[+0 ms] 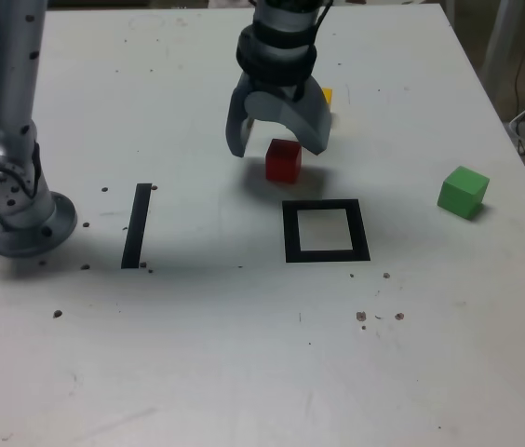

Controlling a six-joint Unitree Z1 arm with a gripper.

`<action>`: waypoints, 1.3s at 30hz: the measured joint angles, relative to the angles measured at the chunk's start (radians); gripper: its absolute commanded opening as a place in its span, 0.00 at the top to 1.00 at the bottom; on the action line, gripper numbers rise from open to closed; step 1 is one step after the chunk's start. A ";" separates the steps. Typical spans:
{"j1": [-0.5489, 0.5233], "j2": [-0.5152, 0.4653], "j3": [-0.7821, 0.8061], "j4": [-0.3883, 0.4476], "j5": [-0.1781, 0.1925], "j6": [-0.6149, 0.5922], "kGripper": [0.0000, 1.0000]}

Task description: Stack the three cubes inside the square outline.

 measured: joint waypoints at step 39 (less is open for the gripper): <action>-0.006 0.059 -0.031 0.033 -0.026 0.005 0.69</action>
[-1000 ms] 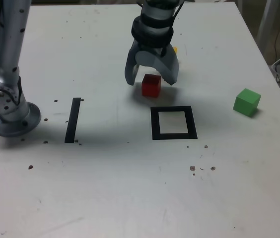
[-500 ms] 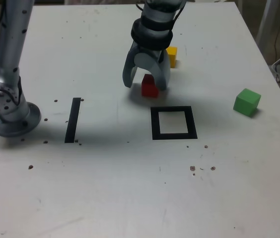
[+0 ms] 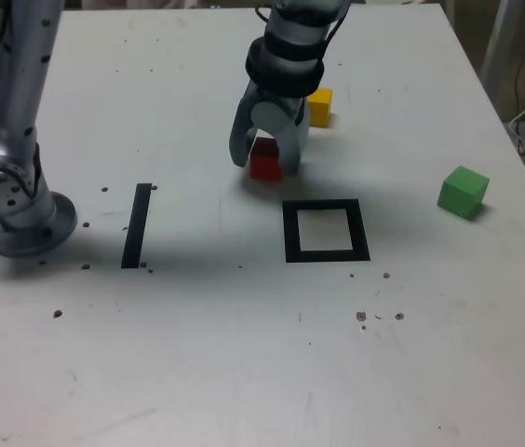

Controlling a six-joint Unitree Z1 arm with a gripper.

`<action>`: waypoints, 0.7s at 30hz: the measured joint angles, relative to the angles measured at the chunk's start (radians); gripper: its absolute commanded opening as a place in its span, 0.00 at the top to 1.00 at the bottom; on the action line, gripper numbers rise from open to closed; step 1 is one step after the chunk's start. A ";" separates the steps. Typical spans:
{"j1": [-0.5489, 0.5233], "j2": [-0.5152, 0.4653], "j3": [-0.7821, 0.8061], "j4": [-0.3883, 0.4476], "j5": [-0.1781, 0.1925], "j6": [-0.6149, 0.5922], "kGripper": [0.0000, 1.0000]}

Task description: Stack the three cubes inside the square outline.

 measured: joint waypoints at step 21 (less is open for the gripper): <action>-0.198 -0.068 -0.112 0.098 -0.101 -0.213 0.69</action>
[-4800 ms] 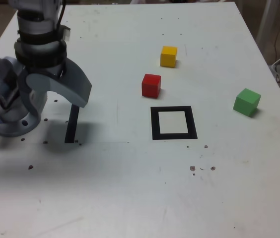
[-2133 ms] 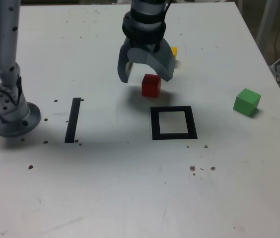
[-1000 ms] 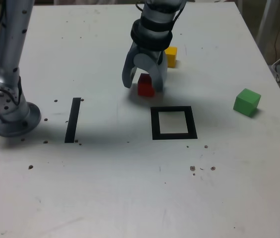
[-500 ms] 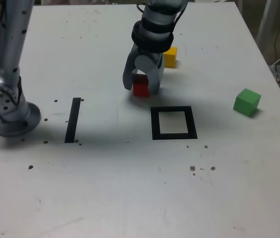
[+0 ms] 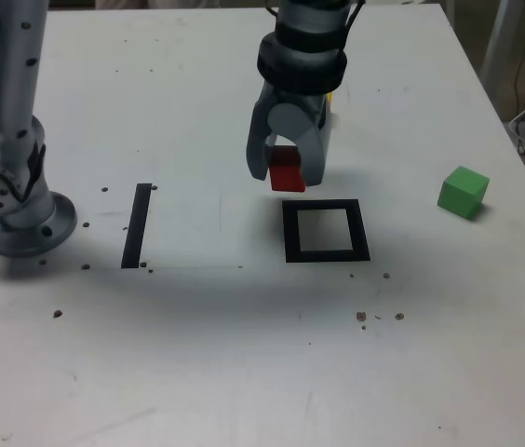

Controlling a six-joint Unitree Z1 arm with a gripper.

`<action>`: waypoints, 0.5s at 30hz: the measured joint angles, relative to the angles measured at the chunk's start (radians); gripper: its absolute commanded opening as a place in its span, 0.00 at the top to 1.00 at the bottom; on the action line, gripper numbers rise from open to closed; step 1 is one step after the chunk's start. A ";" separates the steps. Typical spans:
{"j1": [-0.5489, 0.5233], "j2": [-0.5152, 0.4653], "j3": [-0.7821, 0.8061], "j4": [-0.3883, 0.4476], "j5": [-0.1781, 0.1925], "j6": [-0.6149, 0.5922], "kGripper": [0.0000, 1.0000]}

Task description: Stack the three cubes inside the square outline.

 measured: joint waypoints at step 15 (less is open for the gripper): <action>-0.042 0.070 -0.043 -0.008 -0.050 -0.167 0.69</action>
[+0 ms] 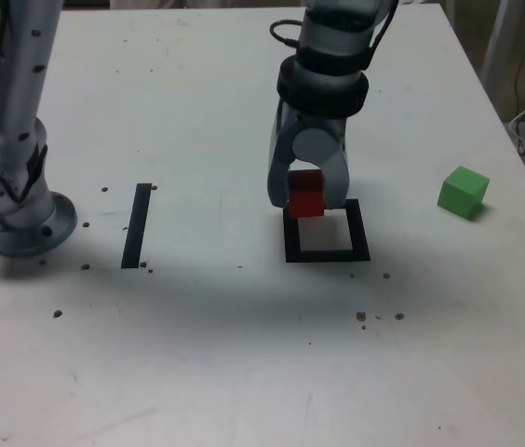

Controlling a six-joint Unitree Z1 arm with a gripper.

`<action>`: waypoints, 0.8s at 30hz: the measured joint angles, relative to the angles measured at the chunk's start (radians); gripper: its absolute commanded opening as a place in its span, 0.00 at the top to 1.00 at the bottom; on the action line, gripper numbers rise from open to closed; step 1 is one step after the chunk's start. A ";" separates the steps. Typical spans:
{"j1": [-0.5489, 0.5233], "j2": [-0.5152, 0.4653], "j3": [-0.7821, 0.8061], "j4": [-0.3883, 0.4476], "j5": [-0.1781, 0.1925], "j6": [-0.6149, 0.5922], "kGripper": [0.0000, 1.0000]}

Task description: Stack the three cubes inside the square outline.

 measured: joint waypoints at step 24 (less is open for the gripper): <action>-0.015 0.064 -0.009 -0.064 -0.017 -0.013 0.53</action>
